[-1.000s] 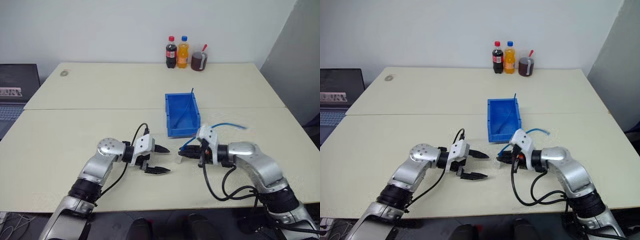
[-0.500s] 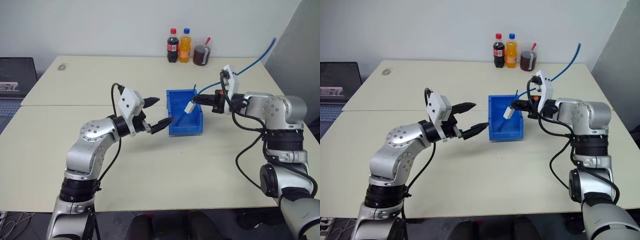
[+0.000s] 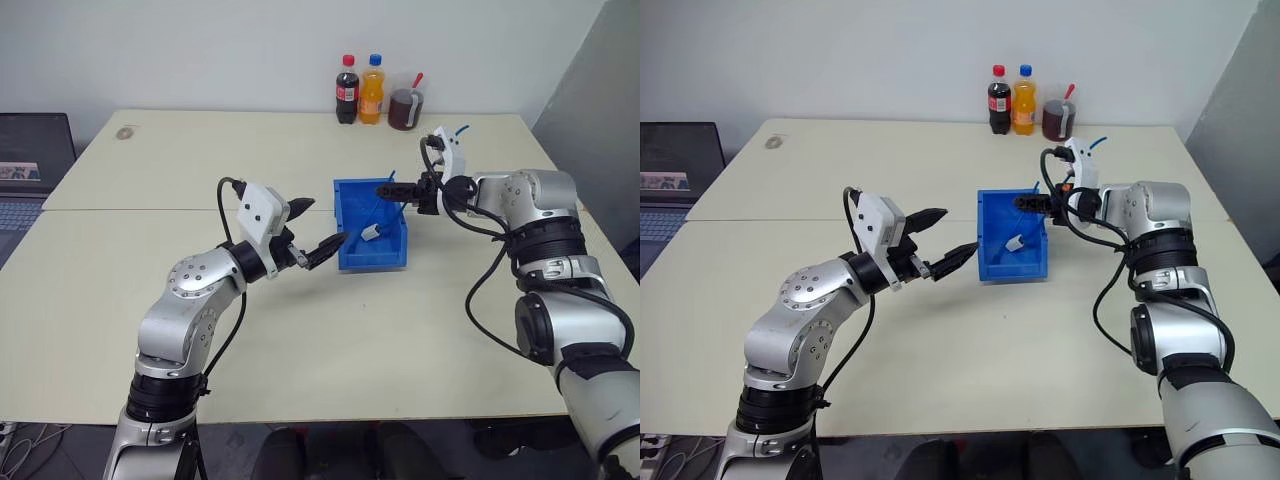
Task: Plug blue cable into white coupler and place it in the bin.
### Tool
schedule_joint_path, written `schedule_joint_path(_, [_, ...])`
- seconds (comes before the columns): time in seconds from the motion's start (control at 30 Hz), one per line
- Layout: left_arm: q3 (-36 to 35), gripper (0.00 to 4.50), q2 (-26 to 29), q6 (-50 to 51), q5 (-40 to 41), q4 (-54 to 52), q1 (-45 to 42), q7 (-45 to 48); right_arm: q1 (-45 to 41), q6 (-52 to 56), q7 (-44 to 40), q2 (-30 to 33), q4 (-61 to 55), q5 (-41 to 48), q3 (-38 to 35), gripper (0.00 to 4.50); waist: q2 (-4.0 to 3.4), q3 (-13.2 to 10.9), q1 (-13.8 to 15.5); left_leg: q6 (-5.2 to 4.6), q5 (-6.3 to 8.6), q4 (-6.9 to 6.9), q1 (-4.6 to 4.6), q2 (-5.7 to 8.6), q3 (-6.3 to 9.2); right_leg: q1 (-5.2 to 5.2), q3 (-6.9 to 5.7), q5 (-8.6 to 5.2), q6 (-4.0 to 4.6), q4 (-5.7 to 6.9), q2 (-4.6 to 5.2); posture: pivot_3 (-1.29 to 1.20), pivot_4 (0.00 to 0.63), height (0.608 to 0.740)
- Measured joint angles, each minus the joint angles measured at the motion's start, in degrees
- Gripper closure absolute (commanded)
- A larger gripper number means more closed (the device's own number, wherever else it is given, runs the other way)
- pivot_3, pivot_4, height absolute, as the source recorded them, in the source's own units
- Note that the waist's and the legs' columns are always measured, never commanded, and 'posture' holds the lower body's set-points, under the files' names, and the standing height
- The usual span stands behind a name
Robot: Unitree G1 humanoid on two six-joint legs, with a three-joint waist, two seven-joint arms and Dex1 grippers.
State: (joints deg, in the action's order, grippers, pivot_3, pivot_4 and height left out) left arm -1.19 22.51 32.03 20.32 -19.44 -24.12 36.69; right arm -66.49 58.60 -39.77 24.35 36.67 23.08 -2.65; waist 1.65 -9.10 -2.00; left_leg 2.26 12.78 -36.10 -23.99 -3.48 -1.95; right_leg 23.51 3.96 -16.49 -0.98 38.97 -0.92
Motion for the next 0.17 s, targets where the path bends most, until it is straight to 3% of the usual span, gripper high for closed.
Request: schedule_joint_path(0.17, [-0.9, 0.0, -0.3, -0.2, -0.3, 3.0, 0.1, -2.5, 12.8, 5.4, 1.3, 6.8, -23.0, 1.5, -1.7, 0.29, 0.0, 0.0, 0.7, 0.0, 0.0, 0.01, -0.17, -0.04, 0.12, 0.0, -0.16, -0.03, -0.04, -0.09, 0.02, 0.0, 0.15, 0.74])
